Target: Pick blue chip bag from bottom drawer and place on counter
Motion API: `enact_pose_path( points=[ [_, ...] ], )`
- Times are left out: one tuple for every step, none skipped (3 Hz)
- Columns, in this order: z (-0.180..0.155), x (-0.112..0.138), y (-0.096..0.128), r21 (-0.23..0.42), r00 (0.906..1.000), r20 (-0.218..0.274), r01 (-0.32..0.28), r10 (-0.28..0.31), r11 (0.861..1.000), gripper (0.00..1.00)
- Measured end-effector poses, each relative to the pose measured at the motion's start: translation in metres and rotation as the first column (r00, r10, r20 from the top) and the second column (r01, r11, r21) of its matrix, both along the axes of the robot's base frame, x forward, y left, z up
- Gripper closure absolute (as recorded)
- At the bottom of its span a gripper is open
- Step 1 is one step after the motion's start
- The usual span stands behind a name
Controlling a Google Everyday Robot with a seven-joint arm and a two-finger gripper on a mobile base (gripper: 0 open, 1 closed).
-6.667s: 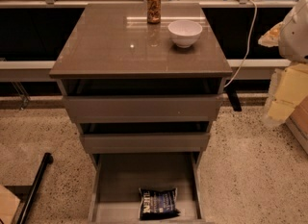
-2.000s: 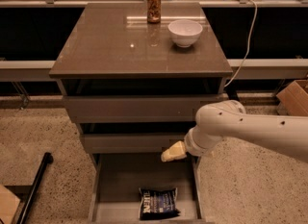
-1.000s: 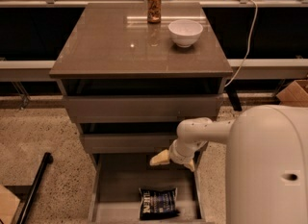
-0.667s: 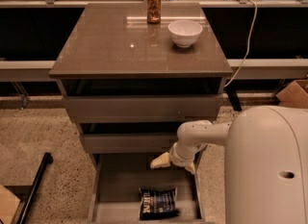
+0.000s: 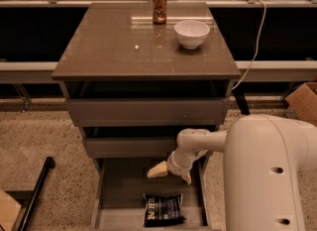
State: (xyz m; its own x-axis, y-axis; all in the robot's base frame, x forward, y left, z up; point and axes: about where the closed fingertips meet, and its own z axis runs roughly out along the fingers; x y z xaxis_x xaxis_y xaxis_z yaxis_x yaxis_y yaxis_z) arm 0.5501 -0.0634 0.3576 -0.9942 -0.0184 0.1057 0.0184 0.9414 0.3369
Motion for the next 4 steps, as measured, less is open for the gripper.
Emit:
enact_pose_path(
  points=[
    [-0.038,-0.003,0.022,0.061,0.9993,-0.037,-0.001,0.004,0.998,0.0],
    [-0.084,-0.012,0.033,0.118,0.9955,-0.094,0.025,-0.014,0.993,0.0],
    [-0.126,-0.019,0.032,0.154,0.9881,-0.148,0.065,-0.042,0.986,0.0],
    [-0.162,-0.024,0.025,0.173,0.9787,-0.194,0.101,-0.067,0.98,0.0]
  ],
)
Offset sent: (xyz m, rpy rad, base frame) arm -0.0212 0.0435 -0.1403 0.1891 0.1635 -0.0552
